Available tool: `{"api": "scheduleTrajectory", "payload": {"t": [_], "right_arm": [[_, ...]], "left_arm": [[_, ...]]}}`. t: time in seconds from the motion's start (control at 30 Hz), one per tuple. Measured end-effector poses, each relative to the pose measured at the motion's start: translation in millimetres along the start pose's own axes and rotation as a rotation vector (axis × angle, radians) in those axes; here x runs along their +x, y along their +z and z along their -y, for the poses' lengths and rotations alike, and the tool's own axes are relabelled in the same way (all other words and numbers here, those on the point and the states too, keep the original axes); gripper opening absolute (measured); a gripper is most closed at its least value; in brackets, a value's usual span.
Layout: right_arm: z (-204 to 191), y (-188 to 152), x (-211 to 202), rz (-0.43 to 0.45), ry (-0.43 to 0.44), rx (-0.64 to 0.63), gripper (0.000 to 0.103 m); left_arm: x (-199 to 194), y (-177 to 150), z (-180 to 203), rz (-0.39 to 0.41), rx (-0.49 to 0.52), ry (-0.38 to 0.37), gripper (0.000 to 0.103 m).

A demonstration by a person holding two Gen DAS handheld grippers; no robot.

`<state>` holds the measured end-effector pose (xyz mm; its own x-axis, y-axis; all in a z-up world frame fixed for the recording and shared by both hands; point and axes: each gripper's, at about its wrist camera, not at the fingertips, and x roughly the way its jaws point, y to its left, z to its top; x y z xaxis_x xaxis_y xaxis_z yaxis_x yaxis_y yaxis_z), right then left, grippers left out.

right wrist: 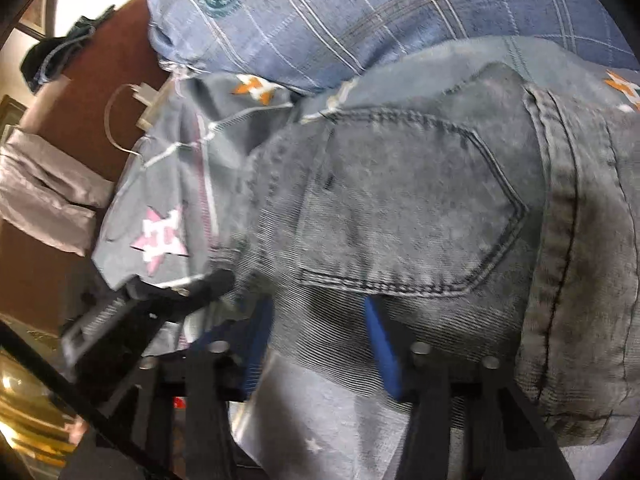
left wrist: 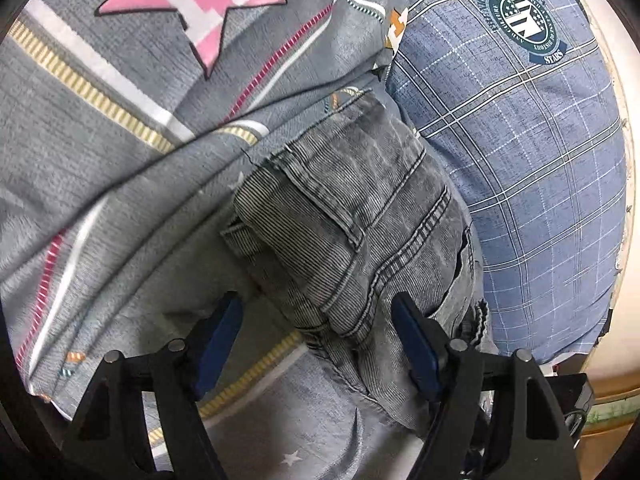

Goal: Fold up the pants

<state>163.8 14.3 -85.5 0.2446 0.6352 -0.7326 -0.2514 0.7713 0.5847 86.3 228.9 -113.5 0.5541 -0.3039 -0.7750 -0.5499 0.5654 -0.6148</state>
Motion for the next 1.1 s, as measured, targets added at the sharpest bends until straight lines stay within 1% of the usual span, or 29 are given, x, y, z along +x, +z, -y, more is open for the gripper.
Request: {"api": "scheduleTrajectory", "payload": {"t": [0.03,0.07,0.1,0.13,0.17,0.23,0.27,0.33,0.4,0.47,0.5,0.53,0.6,0.63,0.67,0.7,0.73,0.77,0.83,0.87,0.93,0.97,1.0,1.07,1.1], "right_arm": [[3,0,0,0.001,0.002,0.012,0.042],[5,0,-1,-0.001,0.004,0.02,0.04],[7,0,-1,-0.004,0.003,0.025,0.036],[9,0,-1,-0.006,0.002,0.029,0.035],[10,-1,0,-0.01,0.001,0.035,0.033],[12,-3,0,-0.018,-0.001,0.036,0.033],[12,-4,1,-0.017,-0.003,0.029,0.033],[12,-8,2,-0.021,-0.01,0.022,0.032],[12,-9,2,-0.02,-0.011,0.023,0.031],[14,-9,2,-0.021,-0.005,0.031,0.03],[16,-9,2,-0.021,0.0,0.038,0.029],[18,-9,1,-0.022,0.008,0.043,0.029],[22,-10,1,-0.023,0.022,0.049,0.029],[22,-10,1,-0.024,0.027,0.05,0.029],[23,-10,1,-0.028,0.032,0.051,0.029],[23,-9,2,-0.033,0.033,0.051,0.029],[23,-9,1,-0.039,0.033,0.05,0.029],[23,-9,-2,-0.033,0.04,0.054,0.029],[25,-8,-16,0.014,0.083,0.066,0.03],[27,-8,-26,0.045,0.106,0.073,0.031],[30,-6,-41,0.084,0.127,0.088,0.043],[32,-4,-47,0.092,0.129,0.091,0.054],[34,-3,-50,0.094,0.128,0.09,0.06],[36,2,-58,0.084,0.126,0.076,0.061],[37,3,-61,0.081,0.127,0.071,0.061]], "left_arm": [[3,0,2,-0.009,0.007,0.006,0.072],[6,-1,4,-0.026,0.007,0.003,0.065],[11,-3,4,-0.051,0.0,-0.012,0.06],[15,-4,6,-0.072,-0.002,-0.027,0.053],[16,-5,9,-0.073,0.007,-0.023,0.053],[15,-6,13,-0.067,0.012,-0.016,0.053],[16,-6,12,-0.062,-0.004,-0.02,0.055],[15,-4,13,-0.052,-0.024,-0.024,0.055],[16,0,17,-0.031,-0.012,-0.005,0.053],[15,3,19,-0.001,0.005,0.016,0.027],[12,3,18,0.018,-0.003,0.008,0.025],[8,2,19,0.036,-0.012,-0.004,0.023],[5,3,21,0.046,0.007,0.0,0.023],[6,4,23,0.045,0.019,0.011,0.028],[8,5,23,0.047,0.021,0.038,0.034],[11,6,23,0.052,0.016,0.055,0.035],[13,6,23,0.055,0.014,0.057,0.035],[14,7,24,0.068,0.019,0.063,0.027],[7,7,32,0.108,0.056,0.068,0.017],[0,5,33,0.134,0.073,0.064,0.016],[-12,0,44,0.196,0.124,0.066,0.015],[-21,-5,56,0.249,0.185,0.081,0.015],[-26,-10,66,0.287,0.234,0.095,0.015],[-33,-15,82,0.328,0.307,0.117,0.015],[-32,-15,88,0.332,0.327,0.131,0.015]]}}
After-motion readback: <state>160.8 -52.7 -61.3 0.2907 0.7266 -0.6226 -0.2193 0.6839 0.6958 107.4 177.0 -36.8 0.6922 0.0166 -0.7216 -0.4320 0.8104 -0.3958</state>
